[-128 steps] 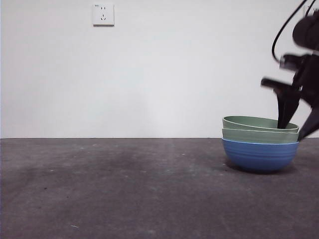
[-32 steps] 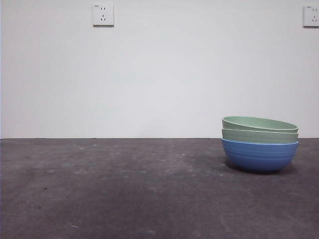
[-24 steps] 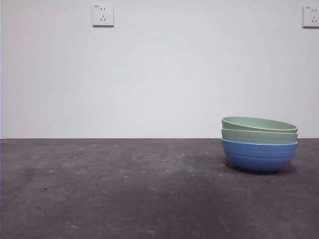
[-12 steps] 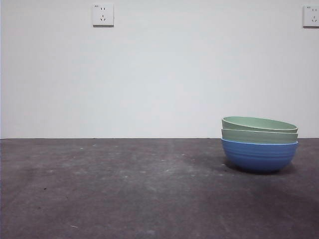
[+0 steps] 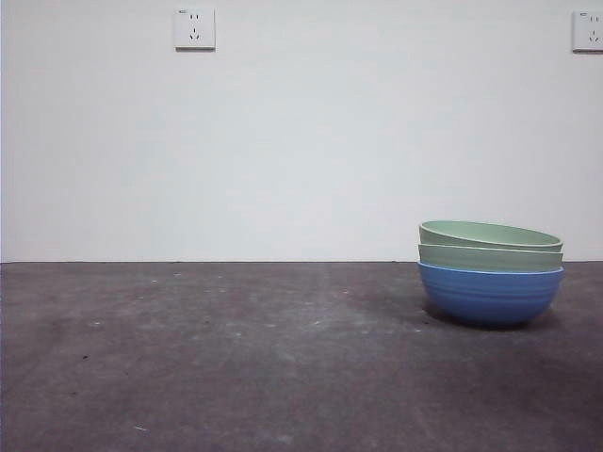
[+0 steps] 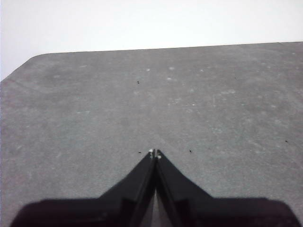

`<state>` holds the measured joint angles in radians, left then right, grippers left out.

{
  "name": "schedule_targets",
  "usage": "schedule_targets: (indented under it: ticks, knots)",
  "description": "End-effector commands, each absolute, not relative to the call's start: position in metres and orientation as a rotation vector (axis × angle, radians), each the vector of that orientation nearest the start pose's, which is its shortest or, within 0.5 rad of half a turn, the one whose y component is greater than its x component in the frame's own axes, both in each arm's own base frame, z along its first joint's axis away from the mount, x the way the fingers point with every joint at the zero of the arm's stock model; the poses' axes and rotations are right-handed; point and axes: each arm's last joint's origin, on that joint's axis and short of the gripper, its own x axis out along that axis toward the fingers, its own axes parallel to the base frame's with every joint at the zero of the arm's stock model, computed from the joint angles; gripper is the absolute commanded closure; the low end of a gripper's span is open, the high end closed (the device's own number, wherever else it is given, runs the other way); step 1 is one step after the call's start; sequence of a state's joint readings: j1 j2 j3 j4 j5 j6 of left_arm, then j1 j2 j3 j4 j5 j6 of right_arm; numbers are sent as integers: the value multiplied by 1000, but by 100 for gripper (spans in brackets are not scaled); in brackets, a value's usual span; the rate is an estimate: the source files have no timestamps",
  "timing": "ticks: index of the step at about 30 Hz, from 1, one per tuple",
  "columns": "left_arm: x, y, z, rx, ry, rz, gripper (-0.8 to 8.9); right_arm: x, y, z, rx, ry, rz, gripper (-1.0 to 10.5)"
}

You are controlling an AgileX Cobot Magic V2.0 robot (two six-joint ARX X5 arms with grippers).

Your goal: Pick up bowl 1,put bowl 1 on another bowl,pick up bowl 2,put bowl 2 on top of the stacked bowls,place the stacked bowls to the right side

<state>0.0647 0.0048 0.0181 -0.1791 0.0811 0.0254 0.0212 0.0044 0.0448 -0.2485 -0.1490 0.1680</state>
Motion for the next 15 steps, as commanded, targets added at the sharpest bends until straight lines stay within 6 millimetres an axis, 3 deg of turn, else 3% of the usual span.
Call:
schedule_targets:
  ticks: [1, 15]
  knots:
    - [96, 4, 148, 9, 175, -14, 817, 93, 6, 151, 182, 230, 150, 942]
    - [96, 4, 148, 9, 175, -14, 817, 93, 6, 151, 224, 236, 146, 942]
